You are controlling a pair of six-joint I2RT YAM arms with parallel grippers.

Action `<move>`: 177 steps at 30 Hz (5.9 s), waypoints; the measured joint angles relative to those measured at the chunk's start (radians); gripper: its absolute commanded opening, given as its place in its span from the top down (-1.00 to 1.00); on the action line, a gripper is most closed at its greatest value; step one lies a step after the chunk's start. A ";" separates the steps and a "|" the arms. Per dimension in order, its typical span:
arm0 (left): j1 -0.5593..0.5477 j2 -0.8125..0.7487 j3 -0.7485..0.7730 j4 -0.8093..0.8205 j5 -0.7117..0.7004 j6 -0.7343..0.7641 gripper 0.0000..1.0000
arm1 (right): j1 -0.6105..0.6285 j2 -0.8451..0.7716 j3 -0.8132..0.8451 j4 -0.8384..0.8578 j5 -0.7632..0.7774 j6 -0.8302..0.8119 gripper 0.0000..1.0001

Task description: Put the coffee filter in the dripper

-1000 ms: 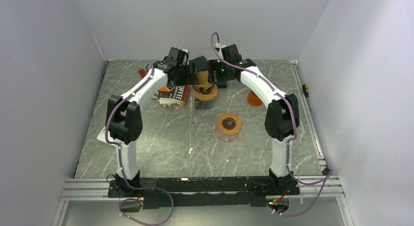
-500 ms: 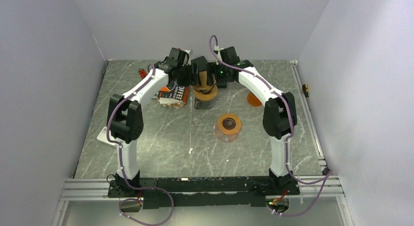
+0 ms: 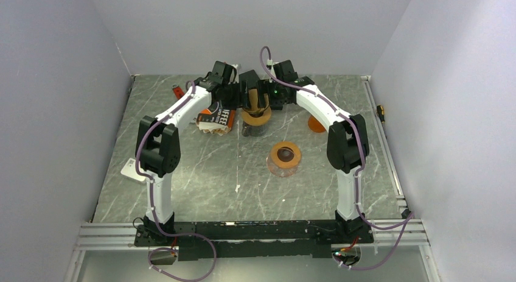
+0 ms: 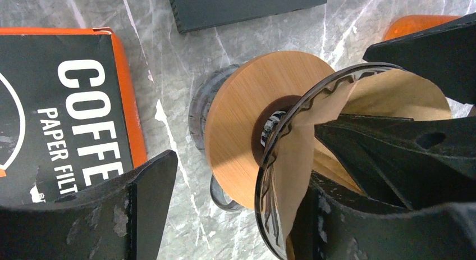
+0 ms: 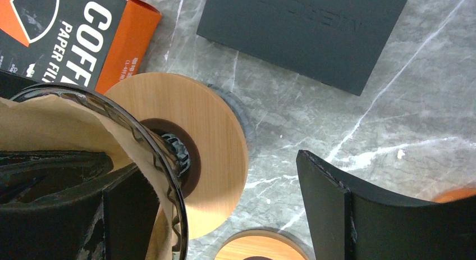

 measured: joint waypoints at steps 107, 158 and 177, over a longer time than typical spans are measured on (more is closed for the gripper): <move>0.049 -0.120 -0.020 0.024 0.056 0.017 -0.96 | -0.073 -0.274 -0.158 0.105 -0.162 0.050 -0.88; 0.056 -0.864 -0.954 0.463 0.124 -0.008 -0.92 | -0.243 -0.650 -0.638 0.142 0.072 0.126 -0.95; 0.056 -0.853 -0.954 0.456 0.155 -0.020 -0.90 | -0.267 -0.224 -0.269 -0.071 0.226 0.093 -0.63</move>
